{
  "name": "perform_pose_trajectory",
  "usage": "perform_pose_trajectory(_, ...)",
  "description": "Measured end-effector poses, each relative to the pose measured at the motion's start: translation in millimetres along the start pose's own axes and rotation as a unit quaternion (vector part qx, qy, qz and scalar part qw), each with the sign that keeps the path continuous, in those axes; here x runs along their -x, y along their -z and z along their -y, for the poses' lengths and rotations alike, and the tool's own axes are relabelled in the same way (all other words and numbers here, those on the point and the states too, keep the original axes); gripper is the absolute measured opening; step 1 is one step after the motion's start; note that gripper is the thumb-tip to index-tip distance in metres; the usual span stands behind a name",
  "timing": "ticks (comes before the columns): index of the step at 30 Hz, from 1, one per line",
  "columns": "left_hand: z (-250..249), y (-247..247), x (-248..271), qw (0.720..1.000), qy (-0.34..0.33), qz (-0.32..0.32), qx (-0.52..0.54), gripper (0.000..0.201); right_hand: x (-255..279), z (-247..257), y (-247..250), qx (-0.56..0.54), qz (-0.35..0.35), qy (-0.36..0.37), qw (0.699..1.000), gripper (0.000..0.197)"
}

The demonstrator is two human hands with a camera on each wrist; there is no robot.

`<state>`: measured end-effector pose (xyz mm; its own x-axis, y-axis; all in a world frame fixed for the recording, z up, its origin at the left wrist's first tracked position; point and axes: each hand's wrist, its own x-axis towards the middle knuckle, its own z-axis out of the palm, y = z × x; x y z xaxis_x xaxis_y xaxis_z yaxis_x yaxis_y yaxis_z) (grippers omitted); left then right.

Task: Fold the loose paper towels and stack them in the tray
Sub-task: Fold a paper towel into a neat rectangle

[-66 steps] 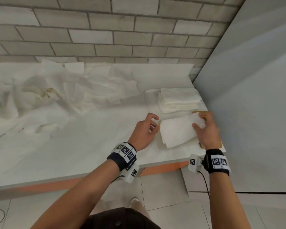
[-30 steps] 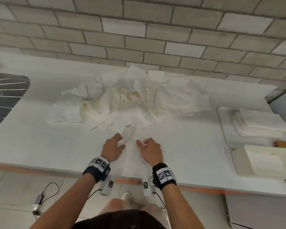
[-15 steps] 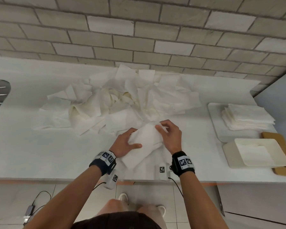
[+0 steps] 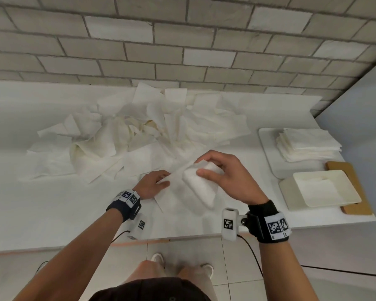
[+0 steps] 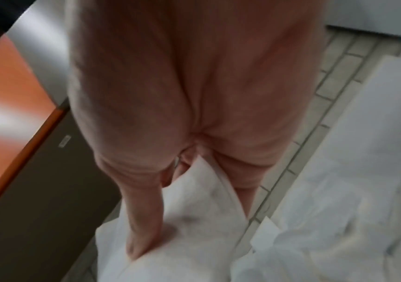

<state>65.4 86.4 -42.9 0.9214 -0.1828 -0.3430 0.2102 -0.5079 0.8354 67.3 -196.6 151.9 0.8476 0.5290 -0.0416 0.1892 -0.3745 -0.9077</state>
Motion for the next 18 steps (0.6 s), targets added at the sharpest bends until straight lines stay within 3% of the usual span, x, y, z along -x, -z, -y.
perform_pose_trajectory(3, 1.0, 10.0, 7.2, 0.998, -0.033, 0.032, 0.052, 0.059, -9.8, -8.9, -4.4, -0.121, -0.064, -0.009, 0.991, 0.014)
perform_pose_trajectory(6, -5.4, 11.1, 12.5, 0.996, -0.037, 0.034, 0.075, 0.034, -30.0, -51.2, -20.2, -0.181, -0.091, -0.057, 0.978, 0.017)
perform_pose_trajectory(8, -13.4, 9.8, 12.7, 0.986, 0.017, 0.031, 0.163, 0.019, -43.2, -83.9, -35.8, -0.154, -0.087, -0.101, 0.979, 0.018)
perform_pose_trajectory(11, -16.1, 12.8, 12.0, 0.938, 0.143, 0.042, 0.313, 0.057, -57.5, -132.8, -62.3, -0.099, -0.106, -0.170, 0.975, 0.022)
perform_pose_trajectory(13, -15.9, 14.2, 11.4, 0.934, 0.171, 0.034, 0.311, 0.072, -62.4, -172.1, -79.3, -0.116, -0.138, -0.202, 0.963, 0.030)
perform_pose_trajectory(18, -17.2, 10.5, 22.6, 0.966, 0.082, 0.059, 0.239, 0.040, -54.1, -165.0, -100.3, -0.261, -0.273, -0.252, 0.891, 0.027)
